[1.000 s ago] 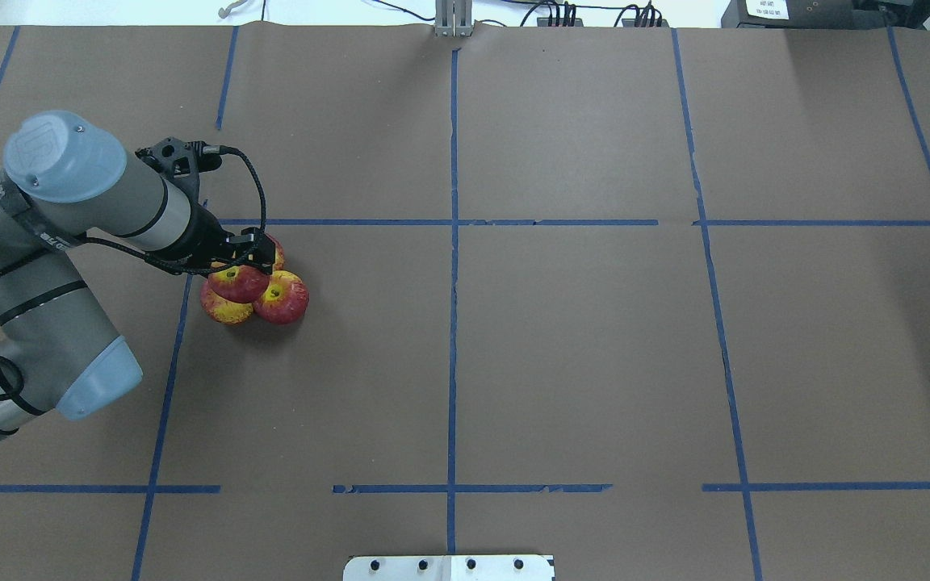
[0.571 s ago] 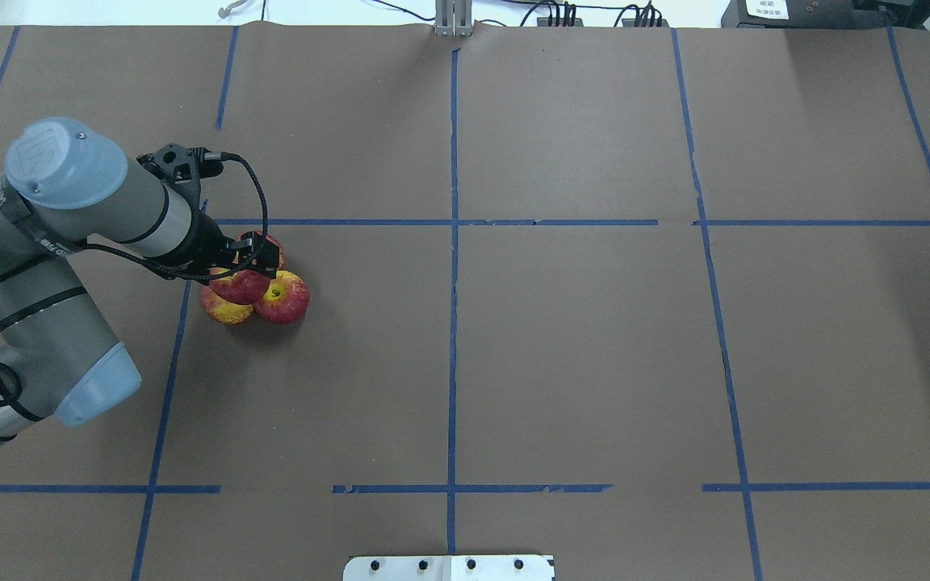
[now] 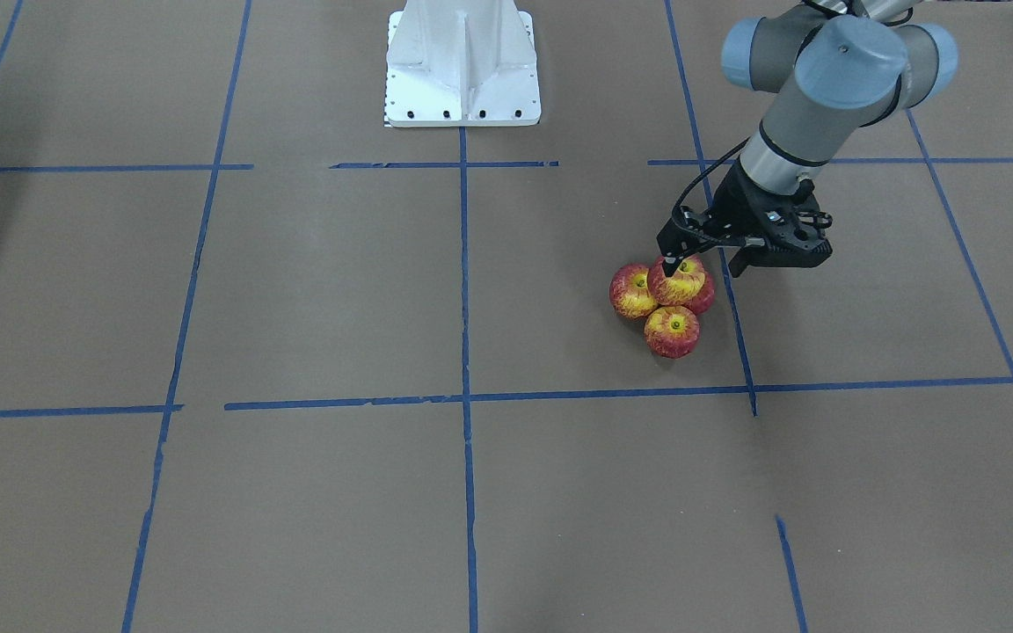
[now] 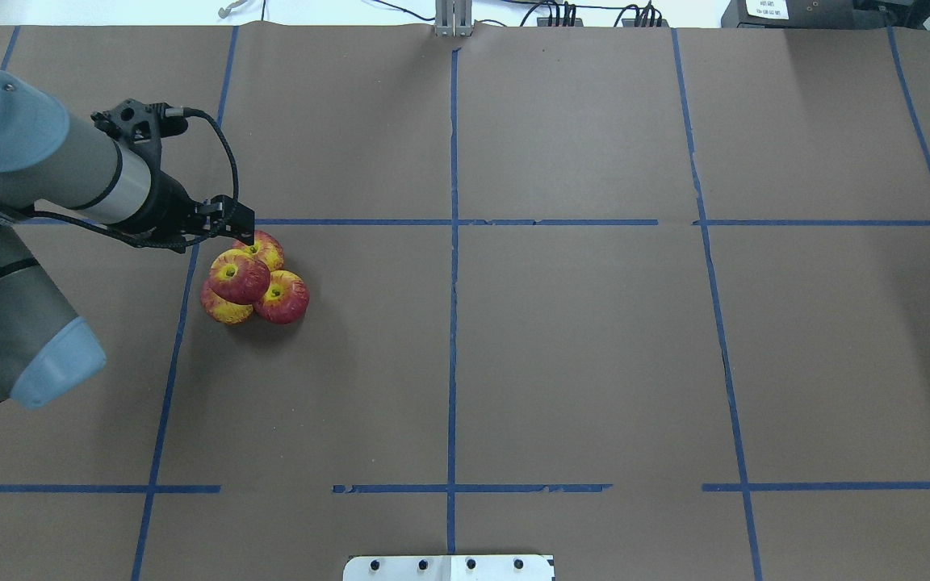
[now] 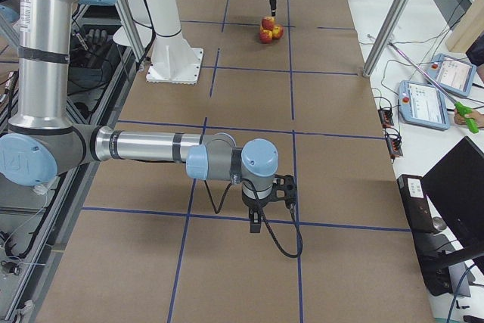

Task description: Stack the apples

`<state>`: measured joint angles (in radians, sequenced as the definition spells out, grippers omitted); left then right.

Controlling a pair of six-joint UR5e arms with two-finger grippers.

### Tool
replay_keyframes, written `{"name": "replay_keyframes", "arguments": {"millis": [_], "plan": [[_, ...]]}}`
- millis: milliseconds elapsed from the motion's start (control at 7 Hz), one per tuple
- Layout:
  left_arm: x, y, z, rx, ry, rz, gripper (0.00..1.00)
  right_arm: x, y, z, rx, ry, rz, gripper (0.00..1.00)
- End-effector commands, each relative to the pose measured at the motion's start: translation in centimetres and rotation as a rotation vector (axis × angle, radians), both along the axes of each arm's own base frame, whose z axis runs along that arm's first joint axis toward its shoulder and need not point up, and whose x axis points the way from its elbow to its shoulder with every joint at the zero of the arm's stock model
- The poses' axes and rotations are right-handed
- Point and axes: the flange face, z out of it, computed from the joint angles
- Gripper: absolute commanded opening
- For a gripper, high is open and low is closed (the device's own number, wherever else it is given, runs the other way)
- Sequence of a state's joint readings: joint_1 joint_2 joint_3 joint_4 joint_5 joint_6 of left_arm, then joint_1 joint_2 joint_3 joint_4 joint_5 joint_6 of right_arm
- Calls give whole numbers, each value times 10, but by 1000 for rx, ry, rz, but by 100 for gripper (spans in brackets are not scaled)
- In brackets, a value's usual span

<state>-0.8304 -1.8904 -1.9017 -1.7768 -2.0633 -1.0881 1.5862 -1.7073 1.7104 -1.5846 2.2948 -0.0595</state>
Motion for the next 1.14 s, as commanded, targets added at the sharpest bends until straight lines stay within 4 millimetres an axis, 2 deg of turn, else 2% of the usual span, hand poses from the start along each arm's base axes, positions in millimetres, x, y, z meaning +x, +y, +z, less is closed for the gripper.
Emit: {"name": "replay_keyframes", "arguments": {"millis": [0,143,286,429,571,714,857,1000], "plan": [[-68,-13,-15,87,-32,-21,100,0,0,0,0,0,0,100],[-110,-14,13,137,-62,27,100,0,0,0,-1,0,1,100],[-171,-15,58,180,-69,119,100,0,0,0,0,0,0,100],[-239,-16,112,212,-88,159,100,0,0,0,0,0,0,100],[-286,-27,168,233,-141,199,100,0,0,0,0,0,0,100],[-335,-28,187,230,-185,213,100,0,0,0,-1,0,1,100],[-389,-27,214,219,-221,229,100,0,0,0,0,0,0,100],[-419,-25,251,186,-227,226,100,0,0,0,0,0,0,100]]}}
